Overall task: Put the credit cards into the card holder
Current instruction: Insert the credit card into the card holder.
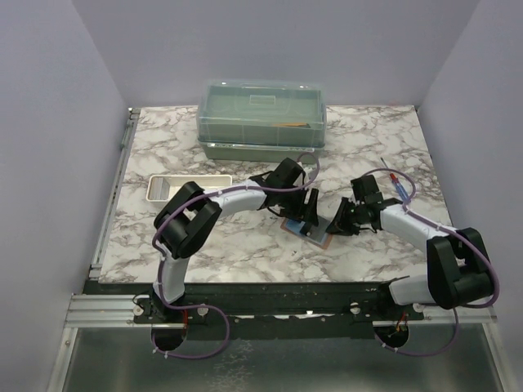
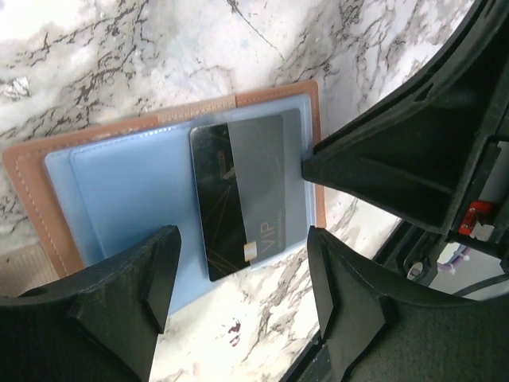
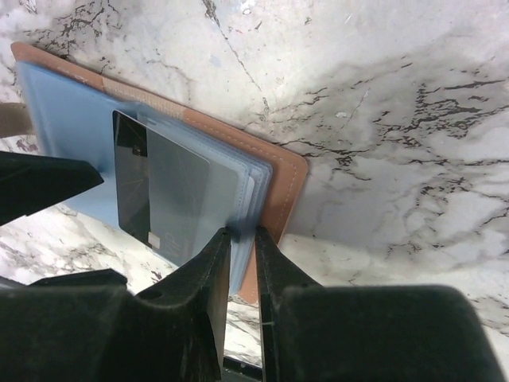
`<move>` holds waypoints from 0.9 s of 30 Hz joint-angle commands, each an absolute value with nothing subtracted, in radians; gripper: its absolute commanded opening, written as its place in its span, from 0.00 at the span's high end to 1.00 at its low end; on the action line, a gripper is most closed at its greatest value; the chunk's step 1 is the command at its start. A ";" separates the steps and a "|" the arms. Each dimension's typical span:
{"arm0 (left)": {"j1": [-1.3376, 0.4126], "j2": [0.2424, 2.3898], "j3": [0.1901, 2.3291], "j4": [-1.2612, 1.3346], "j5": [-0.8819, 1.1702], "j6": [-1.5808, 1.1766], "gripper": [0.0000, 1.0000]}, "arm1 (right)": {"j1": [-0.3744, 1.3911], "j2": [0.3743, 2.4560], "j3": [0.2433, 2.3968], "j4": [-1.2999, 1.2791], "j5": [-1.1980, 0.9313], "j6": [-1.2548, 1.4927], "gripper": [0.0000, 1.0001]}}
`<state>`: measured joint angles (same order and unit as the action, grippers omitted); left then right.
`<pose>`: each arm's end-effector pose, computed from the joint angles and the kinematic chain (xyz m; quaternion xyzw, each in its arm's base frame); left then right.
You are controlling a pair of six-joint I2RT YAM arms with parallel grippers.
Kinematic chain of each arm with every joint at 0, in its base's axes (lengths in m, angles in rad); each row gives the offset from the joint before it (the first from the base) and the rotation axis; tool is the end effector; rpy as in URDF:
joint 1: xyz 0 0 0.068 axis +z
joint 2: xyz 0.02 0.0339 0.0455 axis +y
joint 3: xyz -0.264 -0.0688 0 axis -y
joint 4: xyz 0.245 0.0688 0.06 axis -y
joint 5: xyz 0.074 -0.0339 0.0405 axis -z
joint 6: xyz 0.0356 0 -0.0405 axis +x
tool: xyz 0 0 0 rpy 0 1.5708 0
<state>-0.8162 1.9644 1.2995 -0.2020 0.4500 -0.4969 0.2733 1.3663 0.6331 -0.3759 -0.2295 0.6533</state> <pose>0.2762 -0.3164 0.1725 0.2214 0.8912 -0.3710 0.1383 0.2260 0.0718 0.1553 0.1569 0.9546 0.2013 0.1535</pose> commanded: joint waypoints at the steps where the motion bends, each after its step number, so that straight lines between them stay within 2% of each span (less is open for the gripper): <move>1: -0.817 2.027 1.342 -0.222 0.436 -0.474 0.30 | 0.276 1.388 0.614 -0.342 -0.228 0.644 0.81; 13: -0.901 2.043 1.357 -0.130 0.683 -0.565 0.32 | 0.276 1.359 0.603 -0.315 -0.247 0.682 0.82; 18: -0.893 2.030 1.338 -0.131 0.625 -0.560 0.30 | 0.276 1.336 0.610 -0.368 -0.180 0.699 0.81; 27: -0.833 2.001 1.340 -0.200 0.606 -0.565 0.27 | 0.276 1.342 0.633 -0.374 -0.202 0.672 0.76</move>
<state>-0.8471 2.0308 1.3373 -0.1822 0.5972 -0.5533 0.2691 1.3479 0.6216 -0.3431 -0.2100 0.6800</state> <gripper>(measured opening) 0.730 0.234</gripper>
